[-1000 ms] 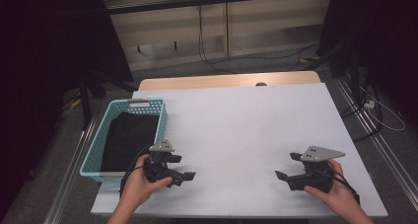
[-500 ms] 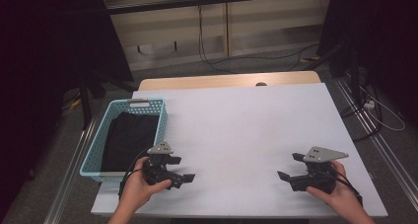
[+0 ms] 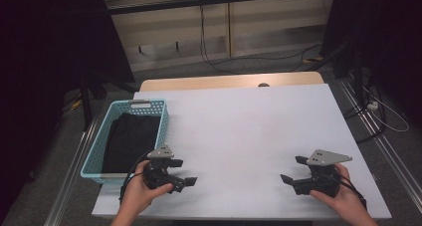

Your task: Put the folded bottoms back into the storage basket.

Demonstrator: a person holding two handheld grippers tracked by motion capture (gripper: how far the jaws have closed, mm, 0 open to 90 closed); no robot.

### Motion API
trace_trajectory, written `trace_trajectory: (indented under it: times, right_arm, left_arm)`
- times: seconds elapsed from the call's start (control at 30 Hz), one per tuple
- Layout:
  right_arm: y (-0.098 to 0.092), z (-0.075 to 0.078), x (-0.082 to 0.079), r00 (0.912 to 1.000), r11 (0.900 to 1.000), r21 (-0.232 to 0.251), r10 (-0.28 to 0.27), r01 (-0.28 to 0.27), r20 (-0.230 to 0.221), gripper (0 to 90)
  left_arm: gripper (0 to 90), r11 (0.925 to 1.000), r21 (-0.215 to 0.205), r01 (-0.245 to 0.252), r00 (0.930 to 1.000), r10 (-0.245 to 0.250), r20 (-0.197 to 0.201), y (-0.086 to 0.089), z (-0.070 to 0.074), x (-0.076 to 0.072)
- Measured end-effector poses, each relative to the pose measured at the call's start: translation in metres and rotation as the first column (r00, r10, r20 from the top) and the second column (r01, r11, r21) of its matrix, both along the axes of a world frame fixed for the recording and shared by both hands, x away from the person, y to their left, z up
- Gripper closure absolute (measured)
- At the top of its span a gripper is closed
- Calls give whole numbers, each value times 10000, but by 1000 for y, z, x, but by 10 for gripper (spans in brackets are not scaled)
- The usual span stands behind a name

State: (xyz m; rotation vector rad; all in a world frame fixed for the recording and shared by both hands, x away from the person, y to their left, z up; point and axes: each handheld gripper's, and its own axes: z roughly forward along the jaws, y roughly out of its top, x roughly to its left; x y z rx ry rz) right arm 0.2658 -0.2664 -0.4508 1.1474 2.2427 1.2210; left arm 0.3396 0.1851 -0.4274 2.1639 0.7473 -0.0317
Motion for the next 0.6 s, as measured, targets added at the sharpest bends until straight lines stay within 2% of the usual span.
trace_trajectory:
  times: [0.27,0.6]
  right_arm:
    - [-4,-1,-1,9999,9999,-24,-127,127,-44,160]
    - [-1,-3,0,10000,10000,-94,-29,28,-80,160]
  left_arm:
    - [103,10000,-47,1,10000,-1,20,1,0,-1]
    - [102,10000,-91,0,10000,1,34,2,1,-1]
